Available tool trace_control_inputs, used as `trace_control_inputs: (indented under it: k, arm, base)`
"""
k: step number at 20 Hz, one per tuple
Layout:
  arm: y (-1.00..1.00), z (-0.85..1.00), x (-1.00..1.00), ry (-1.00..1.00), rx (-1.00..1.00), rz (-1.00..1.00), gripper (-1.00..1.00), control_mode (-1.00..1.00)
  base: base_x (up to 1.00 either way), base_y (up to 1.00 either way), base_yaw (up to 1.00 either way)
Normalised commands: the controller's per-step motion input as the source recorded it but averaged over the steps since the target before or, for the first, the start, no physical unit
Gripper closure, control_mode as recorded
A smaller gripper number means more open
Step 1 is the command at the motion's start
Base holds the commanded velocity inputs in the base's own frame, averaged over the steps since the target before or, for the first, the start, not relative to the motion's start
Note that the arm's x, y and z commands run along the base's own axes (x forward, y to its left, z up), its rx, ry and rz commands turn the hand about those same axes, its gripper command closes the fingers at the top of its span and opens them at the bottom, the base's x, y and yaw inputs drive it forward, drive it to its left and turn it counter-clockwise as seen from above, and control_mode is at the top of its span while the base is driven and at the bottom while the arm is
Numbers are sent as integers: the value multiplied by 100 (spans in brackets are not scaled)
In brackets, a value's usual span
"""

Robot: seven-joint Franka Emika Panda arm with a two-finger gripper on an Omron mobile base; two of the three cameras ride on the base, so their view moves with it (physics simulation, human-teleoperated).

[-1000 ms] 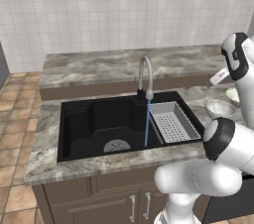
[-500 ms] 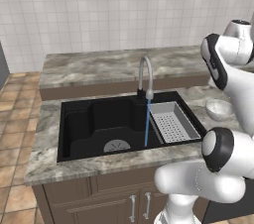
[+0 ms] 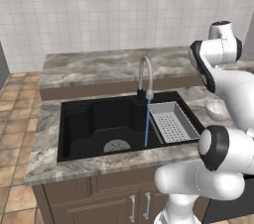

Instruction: Rinse each bowl for a few seconds and place them down in the sink or on the counter.

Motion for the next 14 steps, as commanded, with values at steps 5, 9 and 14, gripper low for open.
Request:
trace_control_inputs:
  k: [5, 9, 14]
  arm:
    - [-18, -1, 0, 15, -7, 7, -100, -100]
    - [-13, -14, 3, 6, -6, 8, -100, -100]
    - [-8, -23, 4, 0, -3, 7, -100, -100]
  base:
    - [0, 0, 0]
    - [0, 0, 0]
    - [0, 0, 0]
